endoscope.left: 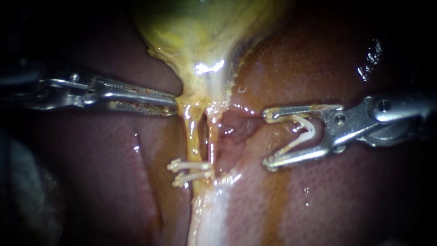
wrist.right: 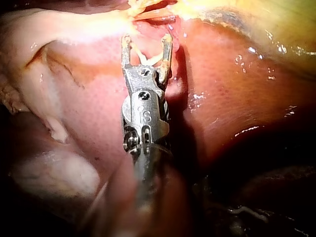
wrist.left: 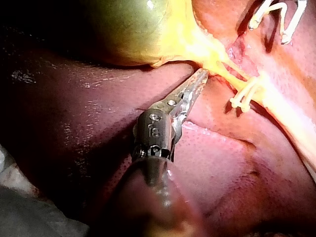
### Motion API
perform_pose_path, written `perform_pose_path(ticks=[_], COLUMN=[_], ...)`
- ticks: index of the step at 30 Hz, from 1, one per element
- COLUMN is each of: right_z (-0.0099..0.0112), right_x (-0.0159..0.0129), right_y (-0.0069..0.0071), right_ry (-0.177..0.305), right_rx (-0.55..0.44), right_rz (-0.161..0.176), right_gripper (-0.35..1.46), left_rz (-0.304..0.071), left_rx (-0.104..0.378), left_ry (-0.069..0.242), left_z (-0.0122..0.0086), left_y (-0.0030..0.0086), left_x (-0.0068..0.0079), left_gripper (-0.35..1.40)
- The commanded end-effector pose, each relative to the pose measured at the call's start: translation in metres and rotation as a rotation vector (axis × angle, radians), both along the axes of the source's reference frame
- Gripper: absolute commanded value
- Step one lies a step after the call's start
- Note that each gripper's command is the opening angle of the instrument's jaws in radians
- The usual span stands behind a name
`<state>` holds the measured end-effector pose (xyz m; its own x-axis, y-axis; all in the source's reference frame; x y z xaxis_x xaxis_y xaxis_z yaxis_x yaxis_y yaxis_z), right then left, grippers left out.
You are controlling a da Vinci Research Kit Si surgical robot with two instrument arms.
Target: Clipping third clip left tube
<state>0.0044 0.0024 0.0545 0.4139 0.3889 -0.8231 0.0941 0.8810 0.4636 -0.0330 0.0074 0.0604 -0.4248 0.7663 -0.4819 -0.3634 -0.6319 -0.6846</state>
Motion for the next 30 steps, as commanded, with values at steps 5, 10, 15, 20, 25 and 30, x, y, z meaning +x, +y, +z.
perform_pose_path(ticks=[5, 10, 15, 20, 25, 30], right_z=[0.0000, -0.0001, -0.0004, -0.0008, -0.0003, 0.0011], right_x=[0.0000, 0.0002, 0.0018, 0.0052, 0.0086, 0.0108], right_y=[-0.0001, -0.0002, -0.0004, -0.0007, -0.0005, -0.0004], right_ry=[0.000, 0.003, 0.004, 0.000, -0.014, 0.002], right_rx=[0.002, -0.009, -0.002, 0.060, 0.166, 0.274], right_rz=[0.000, -0.004, -0.014, 0.008, 0.065, 0.114], right_gripper=[0.50, 0.50, 0.50, 0.50, 0.50, 0.49], left_rz=[-0.005, -0.040, -0.039, -0.040, -0.039, -0.040], left_rx=[0.008, -0.001, -0.008, -0.009, -0.009, -0.009], left_ry=[0.005, -0.007, -0.006, -0.005, -0.005, -0.005], left_z=[-0.0029, -0.0061, -0.0062, -0.0060, -0.0060, -0.0060], left_y=[0.0018, 0.0032, 0.0031, 0.0030, 0.0030, 0.0030], left_x=[0.0018, 0.0036, 0.0038, 0.0037, 0.0037, 0.0037], left_gripper=[-0.35, -0.35, -0.35, -0.35, -0.35, -0.35])
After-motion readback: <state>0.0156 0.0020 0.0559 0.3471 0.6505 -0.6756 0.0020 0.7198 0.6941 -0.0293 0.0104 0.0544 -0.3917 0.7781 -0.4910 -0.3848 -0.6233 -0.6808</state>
